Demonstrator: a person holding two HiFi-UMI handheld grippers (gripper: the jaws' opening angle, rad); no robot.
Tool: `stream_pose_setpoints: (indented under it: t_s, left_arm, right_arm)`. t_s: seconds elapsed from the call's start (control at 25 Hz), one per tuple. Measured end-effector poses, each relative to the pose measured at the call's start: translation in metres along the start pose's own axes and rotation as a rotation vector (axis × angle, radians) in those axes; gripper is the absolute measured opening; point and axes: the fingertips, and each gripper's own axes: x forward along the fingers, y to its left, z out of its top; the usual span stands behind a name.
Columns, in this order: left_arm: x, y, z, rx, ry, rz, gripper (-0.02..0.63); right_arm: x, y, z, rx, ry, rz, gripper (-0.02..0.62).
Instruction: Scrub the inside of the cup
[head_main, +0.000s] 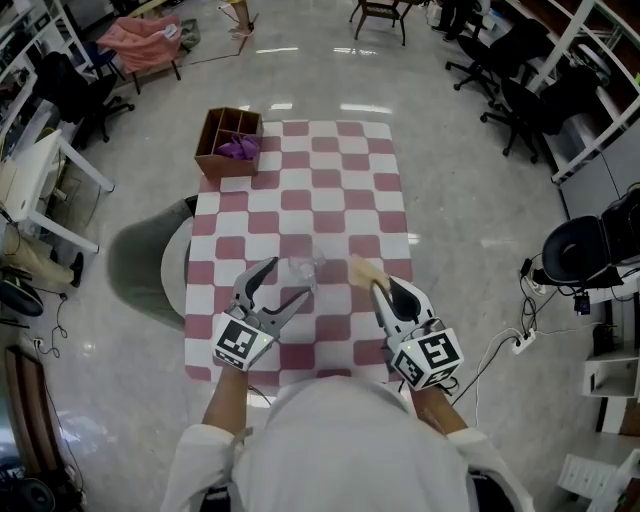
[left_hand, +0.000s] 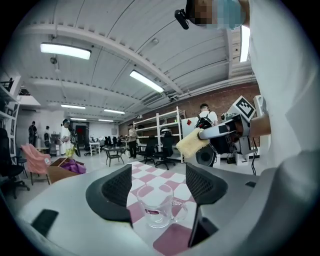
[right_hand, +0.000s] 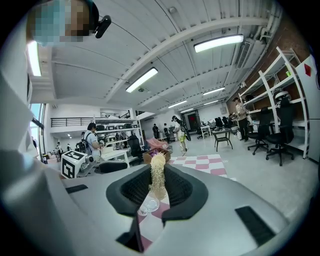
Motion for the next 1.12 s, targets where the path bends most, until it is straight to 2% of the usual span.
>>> stream_pose_setpoints:
  t_s: [0.12,0.28,0.64,1.12]
  left_arm:
    - [0.000,0.005,-0.004,-0.005,-0.019,-0.020,0.349]
    - [0.001,0.005,-0.019,0.002,-0.015,-0.089,0.374]
    - [0.008,0.021,-0.055,0.014,0.062,-0.110,0.376]
    - [0.026,0.019,-0.090,-0.005,0.119,-0.184,0.376]
  right_arm:
    - [0.002,-0.002,-0.001,0.003,0.007,-0.004,0.087]
    - [0.003,-0.005,-0.007,0.002,0.016,-0.011,0.087]
    - [0.002,-0.007,-0.013,0.021,0.034,-0.021,0.087]
    - [0.007,-0.013,-0.018,0.020,0.071,-0.029,0.087]
